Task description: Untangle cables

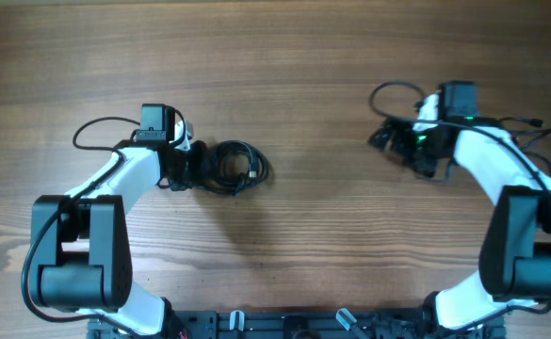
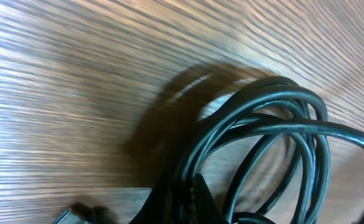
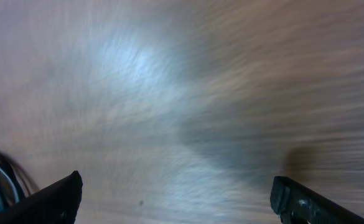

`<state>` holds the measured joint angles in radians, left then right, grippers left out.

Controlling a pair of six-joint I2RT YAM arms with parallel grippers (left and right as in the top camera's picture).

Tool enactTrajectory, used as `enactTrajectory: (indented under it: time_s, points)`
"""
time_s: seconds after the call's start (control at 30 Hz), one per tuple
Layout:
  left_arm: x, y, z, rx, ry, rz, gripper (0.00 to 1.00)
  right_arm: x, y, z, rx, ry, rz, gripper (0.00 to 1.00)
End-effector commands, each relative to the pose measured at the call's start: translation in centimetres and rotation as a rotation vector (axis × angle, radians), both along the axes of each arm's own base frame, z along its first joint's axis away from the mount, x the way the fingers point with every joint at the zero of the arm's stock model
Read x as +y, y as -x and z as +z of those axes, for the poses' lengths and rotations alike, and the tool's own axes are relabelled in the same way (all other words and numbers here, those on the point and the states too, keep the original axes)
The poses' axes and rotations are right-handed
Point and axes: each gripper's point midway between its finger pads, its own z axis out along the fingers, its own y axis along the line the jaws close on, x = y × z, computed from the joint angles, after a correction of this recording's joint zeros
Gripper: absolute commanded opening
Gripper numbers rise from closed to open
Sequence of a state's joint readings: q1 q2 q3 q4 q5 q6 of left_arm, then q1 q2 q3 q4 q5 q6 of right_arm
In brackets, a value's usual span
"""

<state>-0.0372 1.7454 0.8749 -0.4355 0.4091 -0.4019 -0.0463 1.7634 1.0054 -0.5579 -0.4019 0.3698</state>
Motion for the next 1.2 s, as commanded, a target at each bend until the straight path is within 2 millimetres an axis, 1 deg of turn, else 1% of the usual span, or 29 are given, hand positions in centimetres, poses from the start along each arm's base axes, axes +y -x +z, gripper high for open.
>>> enactTrajectory:
  time_s: [0.0, 0.07, 0.13, 0.2, 0.3, 0.33, 0.37, 0.4, 0.43, 0.47, 0.53, 0.57, 0.63, 0.7, 0.93, 1.0, 1.07, 1.1, 1.13, 1.17]
  points:
    - [-3.0, -0.4, 2.9, -0.031, 0.236, -0.054, 0.04, 3.7, 2.0, -1.4, 0.050, -0.018, 0.104, 1.00]
    - [-3.3, -1.8, 5.4, -0.069, 0.319, -0.031, 0.04, 5.3, 2.5, -1.5, 0.062, -0.023, 0.129, 1.00]
    - [-3.3, -2.5, 6.8, -0.060, 0.377, 0.024, 0.04, 6.5, 2.9, -1.5, 0.089, -0.035, 0.106, 1.00]
    - [-3.3, -2.5, 7.3, -0.050, 0.410, 0.044, 0.04, 8.1, 3.5, -1.3, 0.109, -0.064, 0.114, 1.00]
    - [-3.4, -2.1, 7.1, -0.052, 0.399, 0.017, 0.04, 11.8, 4.2, -0.1, 0.098, -0.184, 0.204, 1.00]
    - [-3.4, -2.1, 7.1, -0.068, 0.393, -0.006, 0.04, 13.0, 4.5, 0.4, 0.090, -0.232, 0.237, 0.99]
    - [-3.4, -2.1, 7.1, -0.084, 0.386, -0.027, 0.04, 14.0, 4.6, 1.0, 0.079, -0.276, 0.268, 0.96]
    - [-3.5, -2.0, 7.3, -0.115, 0.385, -0.074, 0.04, 16.3, 5.0, 2.5, 0.053, -0.386, 0.338, 0.86]
    - [-3.9, -1.9, 7.6, -0.138, 0.404, -0.113, 0.04, 17.3, 5.3, 3.5, 0.026, -0.453, 0.391, 0.81]
    - [-4.1, -1.9, 8.0, -0.157, 0.420, -0.139, 0.04, 18.2, 5.5, 4.6, -0.002, -0.522, 0.443, 0.79]
    - [-4.4, -1.9, 8.3, -0.191, 0.432, -0.184, 0.04, 19.6, 6.0, 7.0, -0.047, -0.670, 0.525, 0.78]
    - [-4.4, -1.8, 8.3, -0.197, 0.429, -0.192, 0.04, 20.0, 6.0, 7.9, -0.067, -0.721, 0.549, 0.79]
    - [-4.6, -1.7, 8.6, -0.197, 0.449, -0.199, 0.04, 20.4, 5.7, 8.8, -0.086, -0.760, 0.557, 0.80]
    - [-5.0, -1.5, 9.0, -0.220, 0.473, -0.235, 0.04, 20.6, 5.3, 9.0, -0.093, -0.767, 0.548, 0.80]
    - [-5.1, -1.4, 9.0, -0.247, 0.461, -0.274, 0.04, 22.1, 5.1, 10.0, -0.160, -0.785, 0.604, 0.81]
    - [-4.7, -1.6, 8.4, -0.237, 0.422, -0.260, 0.04, 22.2, 4.4, 10.3, -0.212, -0.776, 0.612, 0.81]
    - [-4.5, -1.6, 8.1, -0.228, 0.403, -0.249, 0.04, 22.2, 3.1, 10.2, -0.227, -0.744, 0.557, 0.78]
    - [-4.2, -1.7, 7.8, -0.211, 0.385, -0.227, 0.04, 22.2, 2.4, 10.1, -0.222, -0.730, 0.515, 0.75]
    - [-3.6, -1.8, 7.2, -0.183, 0.349, -0.182, 0.04, 22.3, 2.1, 10.1, -0.226, -0.724, 0.500, 0.67]
    - [-3.0, -1.9, 6.5, -0.150, 0.306, -0.132, 0.04, 22.5, 2.0, 10.2, -0.237, -0.717, 0.496, 0.63]
